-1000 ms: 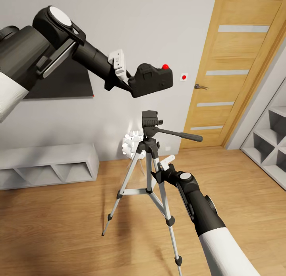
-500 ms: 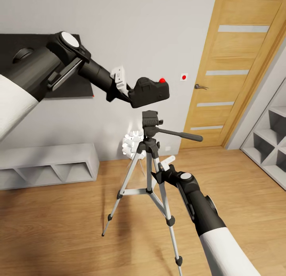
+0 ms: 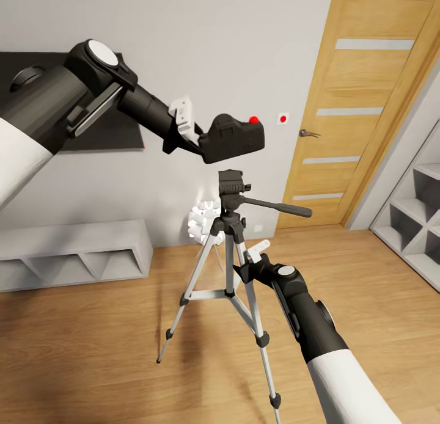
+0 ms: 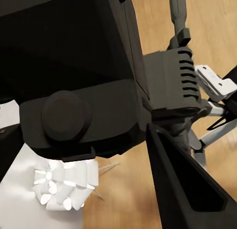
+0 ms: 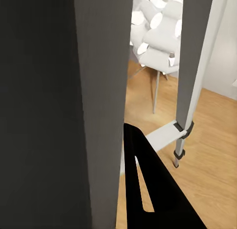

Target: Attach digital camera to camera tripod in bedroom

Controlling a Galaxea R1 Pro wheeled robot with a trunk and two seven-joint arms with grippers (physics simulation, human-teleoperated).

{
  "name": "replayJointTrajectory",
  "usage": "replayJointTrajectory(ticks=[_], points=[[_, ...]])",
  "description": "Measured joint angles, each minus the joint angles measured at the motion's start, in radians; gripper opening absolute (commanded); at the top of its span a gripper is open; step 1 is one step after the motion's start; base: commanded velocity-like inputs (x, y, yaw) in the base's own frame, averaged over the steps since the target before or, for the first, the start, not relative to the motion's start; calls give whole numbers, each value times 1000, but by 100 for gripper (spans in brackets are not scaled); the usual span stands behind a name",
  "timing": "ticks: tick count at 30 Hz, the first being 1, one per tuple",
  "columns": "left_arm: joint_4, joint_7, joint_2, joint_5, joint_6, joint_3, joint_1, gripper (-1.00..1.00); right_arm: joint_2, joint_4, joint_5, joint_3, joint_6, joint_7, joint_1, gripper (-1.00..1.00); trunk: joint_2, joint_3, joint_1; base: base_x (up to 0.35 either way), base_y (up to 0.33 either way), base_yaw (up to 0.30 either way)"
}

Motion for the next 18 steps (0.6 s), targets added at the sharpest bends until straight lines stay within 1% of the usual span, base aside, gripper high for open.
replayJointTrajectory(ticks=[10, 18], points=[[-57, 1, 6, 0, 1, -8, 1, -100, 0, 0, -1, 0, 0, 0, 0, -100, 0, 0, 0, 0, 0, 0], [-61, 1, 8, -10, 2, -55, 1, -100, 0, 0, 3, 0, 0, 0, 0, -100, 0, 0, 0, 0, 0, 0]])
